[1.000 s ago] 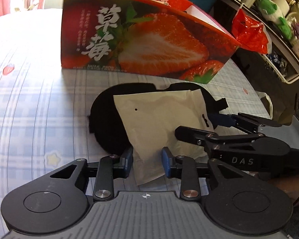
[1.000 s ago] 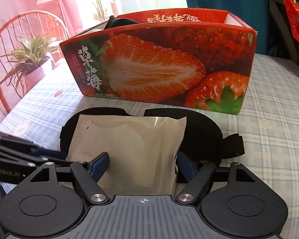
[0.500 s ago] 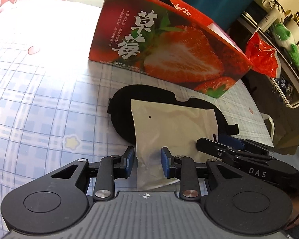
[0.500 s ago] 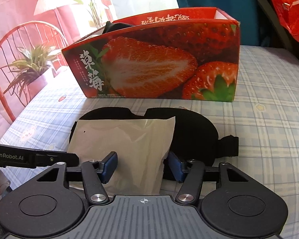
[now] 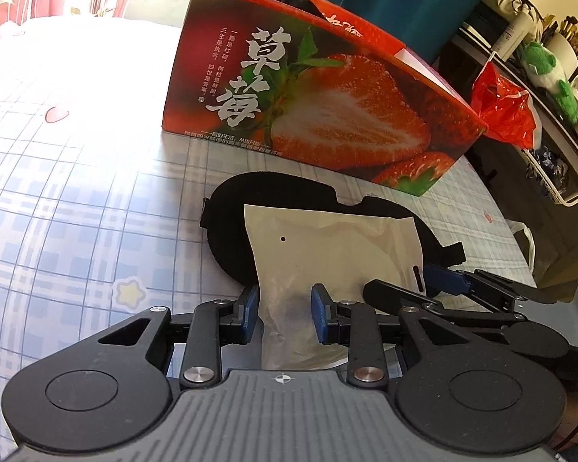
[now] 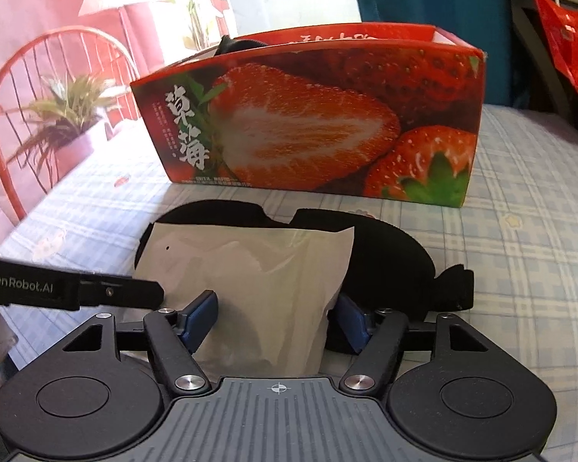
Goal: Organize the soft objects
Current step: 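Close the right gripper on the white packet edge and lift it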
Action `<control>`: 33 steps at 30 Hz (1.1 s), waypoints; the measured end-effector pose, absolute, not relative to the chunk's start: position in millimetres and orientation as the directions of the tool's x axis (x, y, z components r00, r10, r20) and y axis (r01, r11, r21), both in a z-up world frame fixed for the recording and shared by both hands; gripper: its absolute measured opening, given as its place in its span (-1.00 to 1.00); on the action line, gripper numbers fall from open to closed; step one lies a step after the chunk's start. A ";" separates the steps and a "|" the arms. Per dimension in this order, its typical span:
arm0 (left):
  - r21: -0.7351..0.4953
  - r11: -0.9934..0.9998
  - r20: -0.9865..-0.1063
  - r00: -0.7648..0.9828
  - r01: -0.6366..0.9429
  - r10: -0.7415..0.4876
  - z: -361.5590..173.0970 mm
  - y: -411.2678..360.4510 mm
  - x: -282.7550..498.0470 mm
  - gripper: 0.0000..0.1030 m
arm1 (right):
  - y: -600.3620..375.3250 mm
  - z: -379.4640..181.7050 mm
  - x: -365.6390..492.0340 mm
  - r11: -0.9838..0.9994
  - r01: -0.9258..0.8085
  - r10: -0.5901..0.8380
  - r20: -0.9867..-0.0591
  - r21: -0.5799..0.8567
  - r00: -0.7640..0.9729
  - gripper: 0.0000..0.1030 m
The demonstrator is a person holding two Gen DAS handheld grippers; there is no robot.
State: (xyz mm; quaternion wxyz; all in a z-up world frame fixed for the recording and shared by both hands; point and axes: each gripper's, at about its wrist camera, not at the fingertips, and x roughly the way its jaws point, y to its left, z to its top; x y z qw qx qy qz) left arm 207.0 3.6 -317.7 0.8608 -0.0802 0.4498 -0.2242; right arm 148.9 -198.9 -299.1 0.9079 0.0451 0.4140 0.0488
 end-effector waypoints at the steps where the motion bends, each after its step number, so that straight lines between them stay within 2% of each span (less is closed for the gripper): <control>1: -0.335 0.888 -0.740 0.496 0.315 -0.455 -317.5 2.9 206.8 -0.40 | -197.9 -298.7 149.2 0.992 -0.054 0.123 -0.751 0.115 0.649 0.20; 2: -0.335 0.888 -0.740 0.495 0.316 -0.455 -317.3 2.5 206.7 -0.40 | -198.3 -298.3 149.6 0.992 -0.054 0.123 -0.753 0.116 0.647 0.17; 4: -0.342 0.886 -0.738 0.494 0.312 -0.459 -317.3 2.9 206.9 -0.39 | -199.5 -296.7 150.0 0.990 -0.049 0.134 -0.756 0.134 0.641 -0.03; 10: -0.347 0.885 -0.742 0.487 0.310 -0.462 -317.0 3.5 204.9 -0.39 | -206.6 -292.3 146.2 0.980 -0.010 0.157 -0.747 0.198 0.646 -0.23; 15: -0.338 0.886 -0.739 0.494 0.319 -0.459 -317.9 4.2 201.9 -0.39 | -210.0 -292.1 145.1 0.974 0.008 0.166 -0.737 0.226 0.656 -0.25; 18: -0.342 0.882 -0.732 0.496 0.325 -0.467 -318.6 4.5 201.2 -0.32 | -210.8 -294.0 144.5 0.973 0.011 0.167 -0.738 0.230 0.654 -0.25; 24: -0.357 0.878 -0.730 0.492 0.319 -0.475 -318.1 6.5 200.8 -0.29 | -214.9 -297.9 144.4 0.961 0.030 0.188 -0.731 0.274 0.656 -0.20; 33: -0.359 0.873 -0.730 0.484 0.329 -0.482 -318.0 7.7 191.1 -0.27 | -220.1 -295.3 133.9 0.952 0.061 0.183 -0.717 0.300 0.673 -0.48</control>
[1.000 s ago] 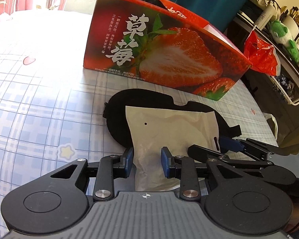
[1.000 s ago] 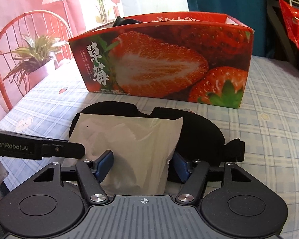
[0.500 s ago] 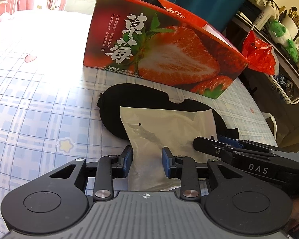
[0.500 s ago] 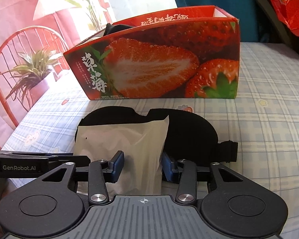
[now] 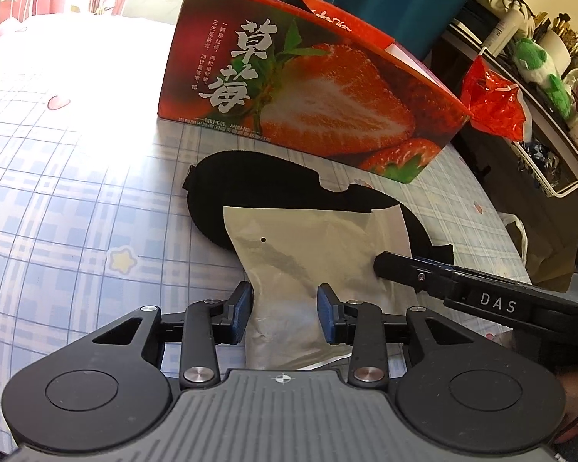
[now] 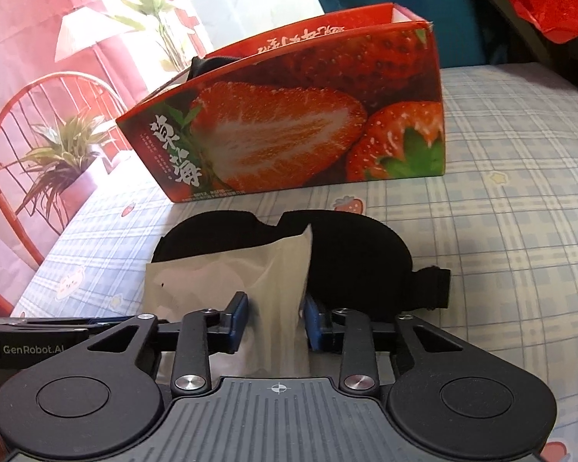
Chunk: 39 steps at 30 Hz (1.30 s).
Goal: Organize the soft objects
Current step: 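Close the right gripper on the white packet edge and lift it, then carry the white packet into the box and open the right gripper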
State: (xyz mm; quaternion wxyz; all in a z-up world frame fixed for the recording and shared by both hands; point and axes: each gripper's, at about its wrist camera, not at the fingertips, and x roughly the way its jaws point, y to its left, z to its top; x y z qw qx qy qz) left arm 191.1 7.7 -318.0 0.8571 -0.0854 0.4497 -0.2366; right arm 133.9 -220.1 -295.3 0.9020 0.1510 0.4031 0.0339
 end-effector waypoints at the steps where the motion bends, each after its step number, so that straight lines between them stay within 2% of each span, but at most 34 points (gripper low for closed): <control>1: -0.366 0.872 -0.728 0.483 0.324 -0.485 -318.5 8.7 191.6 -0.27 | -221.0 -295.4 133.1 0.951 0.064 0.182 -0.716 0.302 0.674 -0.52; 3: -0.377 0.870 -0.725 0.484 0.318 -0.491 -319.6 10.7 192.4 -0.27 | -221.0 -293.4 131.7 0.951 0.074 0.172 -0.714 0.300 0.678 -0.58; 6: -0.380 0.868 -0.720 0.488 0.318 -0.494 -321.0 10.7 192.1 -0.24 | -219.7 -288.4 130.6 0.953 0.063 0.175 -0.706 0.298 0.686 -0.84; 11: -0.395 0.863 -0.712 0.488 0.315 -0.504 -321.9 13.5 191.7 -0.25 | -216.6 -290.4 131.0 0.956 0.051 0.179 -0.712 0.289 0.679 -0.83; 15: -0.404 0.862 -0.711 0.489 0.306 -0.506 -322.2 16.3 192.3 -0.28 | -220.8 -293.0 132.0 0.963 0.092 0.130 -0.730 0.255 0.671 -0.81; 18: -0.405 0.867 -0.713 0.492 0.291 -0.499 -322.6 18.3 192.5 -0.44 | -227.1 -297.1 129.8 0.953 0.109 0.140 -0.729 0.283 0.670 -0.83; 19: -0.397 0.874 -0.719 0.497 0.279 -0.485 -322.9 19.7 192.6 -0.65 | -227.0 -297.4 129.7 0.954 0.105 0.140 -0.729 0.280 0.670 -0.84; 20: -0.405 0.874 -0.720 0.496 0.269 -0.486 -323.8 22.5 193.5 -0.71 | -226.7 -297.6 129.9 0.956 0.102 0.140 -0.731 0.277 0.668 -0.84; 23: -0.457 0.859 -0.709 0.488 0.232 -0.509 -326.5 30.9 195.7 -0.77 | -227.1 -297.9 130.0 0.956 0.102 0.138 -0.732 0.274 0.667 -0.85; 27: -0.416 0.874 -0.720 0.496 0.250 -0.485 -321.2 26.7 196.9 -0.83 | -227.9 -297.4 129.3 0.955 0.099 0.144 -0.727 0.281 0.671 -0.89; 39: -0.385 0.849 -0.584 0.617 0.361 -0.527 -266.1 18.3 198.6 -0.86 | -239.9 -250.6 129.3 0.951 0.032 0.162 -0.585 0.308 0.795 -0.90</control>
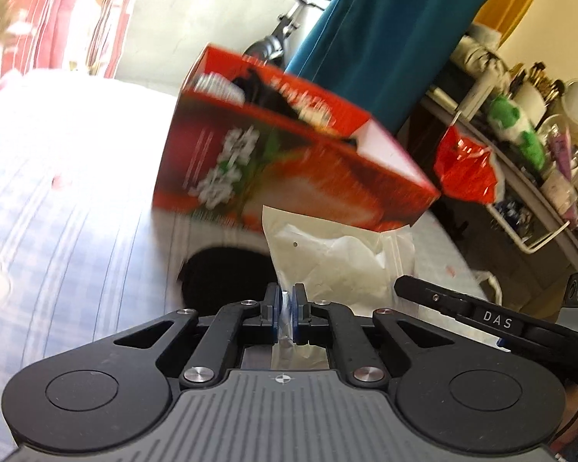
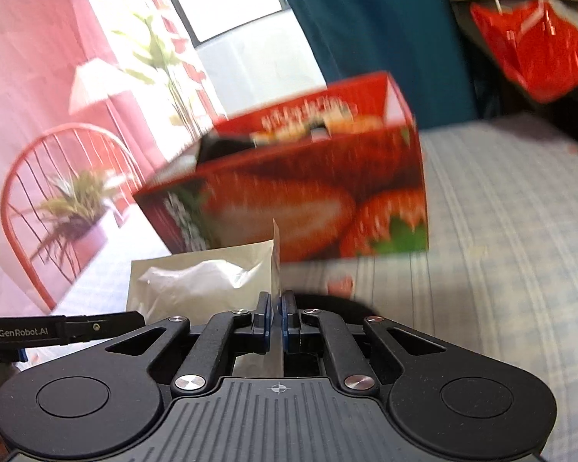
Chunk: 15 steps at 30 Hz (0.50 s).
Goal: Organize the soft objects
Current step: 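Carry the white packet into the box and open the right gripper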
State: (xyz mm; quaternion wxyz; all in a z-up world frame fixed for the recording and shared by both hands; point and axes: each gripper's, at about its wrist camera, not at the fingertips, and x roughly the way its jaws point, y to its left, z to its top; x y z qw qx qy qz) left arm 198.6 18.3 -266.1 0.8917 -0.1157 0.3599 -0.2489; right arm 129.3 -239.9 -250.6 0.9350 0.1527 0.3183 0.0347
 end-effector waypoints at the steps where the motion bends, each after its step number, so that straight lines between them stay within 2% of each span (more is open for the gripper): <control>1: -0.385 0.846 -0.573 0.623 0.368 -0.532 -260.1 17.6 200.7 -0.86 | -241.4 -244.3 130.1 0.951 0.025 0.163 -0.569 0.307 0.806 -0.90; 8: -0.334 0.837 -0.504 0.668 0.434 -0.548 -210.1 7.1 221.7 -0.85 | -253.6 -203.5 154.2 0.948 -0.003 0.164 -0.482 0.317 0.861 -0.90; 15: -0.315 0.840 -0.465 0.700 0.441 -0.542 -189.7 -7.0 254.5 -0.85 | -260.0 -179.4 197.5 0.954 -0.003 0.142 -0.441 0.300 0.886 -0.90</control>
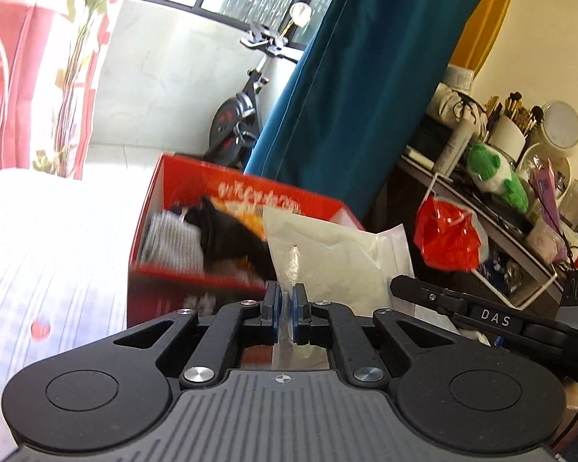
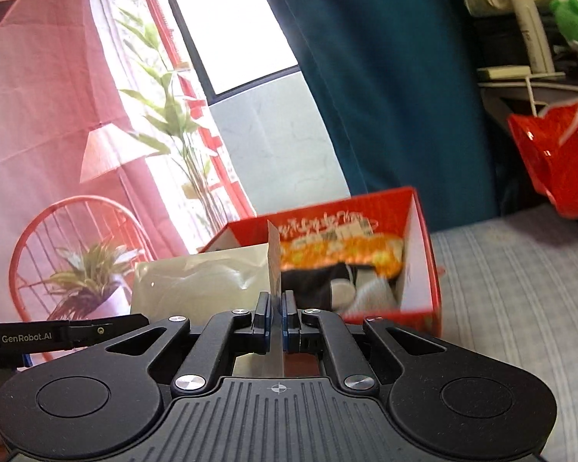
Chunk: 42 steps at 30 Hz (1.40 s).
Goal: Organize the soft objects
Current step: 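Carry the white packet into the box and open the right gripper, then move both grippers back to the black eye mask on the table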
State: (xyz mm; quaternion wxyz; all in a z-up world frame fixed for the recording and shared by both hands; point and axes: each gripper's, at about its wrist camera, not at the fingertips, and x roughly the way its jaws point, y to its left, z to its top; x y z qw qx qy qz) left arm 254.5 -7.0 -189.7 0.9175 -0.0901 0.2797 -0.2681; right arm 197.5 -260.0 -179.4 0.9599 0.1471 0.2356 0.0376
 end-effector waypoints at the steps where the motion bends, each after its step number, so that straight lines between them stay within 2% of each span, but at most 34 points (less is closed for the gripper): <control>1: -0.310 0.841 -0.460 0.704 0.444 -0.541 -186.8 -10.0 260.7 -0.85 | -261.2 -177.0 202.6 0.954 -0.002 0.140 -0.440 0.300 0.887 -0.90; 10: -0.272 0.836 -0.461 0.698 0.476 -0.548 -173.3 -28.6 334.7 -0.85 | -289.1 -166.5 278.8 0.957 0.027 0.115 -0.464 0.288 0.878 -0.90; 13: -0.251 0.838 -0.492 0.681 0.485 -0.542 -171.8 -38.9 366.8 -0.85 | -300.0 -167.6 310.9 0.962 0.039 0.101 -0.485 0.270 0.869 -0.94; 21: -0.285 0.850 -0.572 0.633 0.443 -0.522 -191.9 -50.8 428.3 -0.85 | -321.1 -197.5 379.4 0.955 0.105 0.077 -0.572 0.278 0.817 -0.95; 26: -0.266 0.862 -0.599 0.627 0.430 -0.498 -202.2 -56.4 431.6 -0.84 | -318.1 -210.5 389.8 0.957 0.115 0.071 -0.602 0.265 0.795 -0.89; 27: -0.258 0.867 -0.602 0.630 0.427 -0.490 -201.9 -59.3 432.4 -0.83 | -318.9 -211.9 390.6 0.954 0.121 0.072 -0.606 0.273 0.792 -0.80; 28: -0.247 0.871 -0.606 0.634 0.424 -0.480 -202.0 -60.8 431.1 -0.75 | -320.4 -211.7 390.0 0.953 0.127 0.069 -0.606 0.276 0.792 -0.69; 30: -0.245 0.872 -0.613 0.629 0.425 -0.479 -200.8 -62.0 430.8 -0.43 | -318.9 -208.8 387.8 0.955 0.138 0.048 -0.595 0.263 0.803 -0.52; 31: -0.248 0.872 -0.613 0.628 0.422 -0.478 -199.7 -62.8 427.6 -0.01 | -316.9 -206.4 384.6 0.957 0.142 0.035 -0.589 0.253 0.808 -0.47; 32: -0.243 0.874 -0.612 0.633 0.421 -0.475 -197.9 -63.1 423.2 0.31 | -315.5 -205.0 381.2 0.960 0.146 0.022 -0.586 0.238 0.810 -0.46; 35: -0.196 0.878 -0.604 0.651 0.437 -0.459 -190.9 -62.7 407.0 0.47 | -312.5 -201.1 369.6 0.968 0.142 0.006 -0.585 0.208 0.811 -0.15; 36: -0.184 0.880 -0.606 0.655 0.437 -0.452 -188.5 -62.1 402.6 0.51 | -313.1 -199.5 363.6 0.970 0.147 -0.006 -0.584 0.195 0.812 0.03; 38: -0.171 0.890 -0.609 0.664 0.424 -0.433 -184.6 -59.3 392.0 0.78 | -315.7 -195.7 349.8 0.972 0.161 -0.031 -0.586 0.171 0.810 0.30; 40: -0.161 0.899 -0.614 0.672 0.408 -0.415 -180.6 -55.2 380.6 0.92 | -316.0 -193.1 338.1 0.972 0.178 -0.051 -0.596 0.156 0.801 0.71; 42: -0.152 0.905 -0.627 0.669 0.398 -0.400 -178.0 -50.2 370.0 0.99 | -314.7 -190.1 323.4 0.972 0.181 -0.059 -0.597 0.148 0.800 0.91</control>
